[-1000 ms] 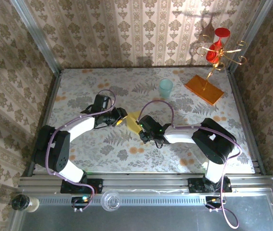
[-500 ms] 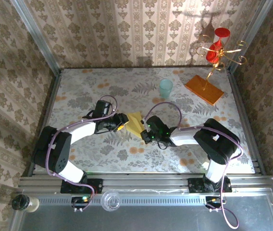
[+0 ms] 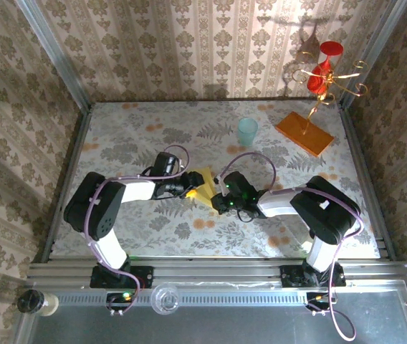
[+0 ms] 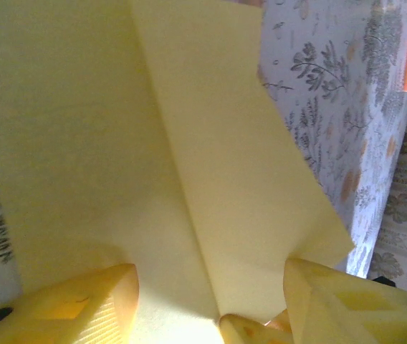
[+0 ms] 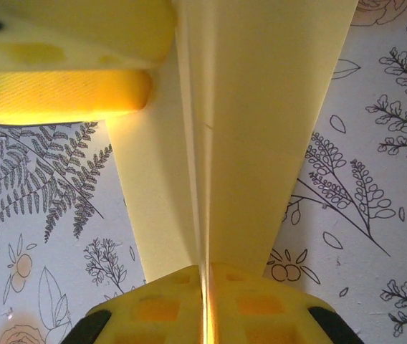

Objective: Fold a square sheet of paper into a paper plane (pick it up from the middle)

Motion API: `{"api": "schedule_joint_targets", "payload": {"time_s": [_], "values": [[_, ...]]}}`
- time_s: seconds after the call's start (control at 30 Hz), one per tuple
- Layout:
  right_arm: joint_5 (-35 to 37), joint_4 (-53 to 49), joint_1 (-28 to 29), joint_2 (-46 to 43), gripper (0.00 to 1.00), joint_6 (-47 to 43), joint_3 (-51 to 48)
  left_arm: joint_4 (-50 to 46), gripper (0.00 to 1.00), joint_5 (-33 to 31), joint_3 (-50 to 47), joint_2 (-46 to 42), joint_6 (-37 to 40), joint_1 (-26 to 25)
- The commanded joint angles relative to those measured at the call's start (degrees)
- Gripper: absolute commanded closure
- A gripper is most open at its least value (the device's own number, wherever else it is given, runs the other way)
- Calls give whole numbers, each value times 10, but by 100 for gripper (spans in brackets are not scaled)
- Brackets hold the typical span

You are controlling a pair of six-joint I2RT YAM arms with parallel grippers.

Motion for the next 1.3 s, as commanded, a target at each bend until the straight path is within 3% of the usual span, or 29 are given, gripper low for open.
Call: {"api": "schedule_joint_targets", "payload": {"time_s": [0.0,0.3,0.47,0.83,1.27], "values": [[-14,-58,1,2,87,7,-19,22,43,13,10,14,-8,-4],[-17,-80,1,-3,84,10,-2,-62,43,-15,22,21,12,-6],[-24,-133,2,-18,78,33,35,-122,46,-31,37,42,27,-10],[-12,-177,9,-22,73,53,79,-127,46,-31,35,52,26,-13],[12,-183,12,10,74,71,113,-126,46,-29,32,53,25,-13]]}}
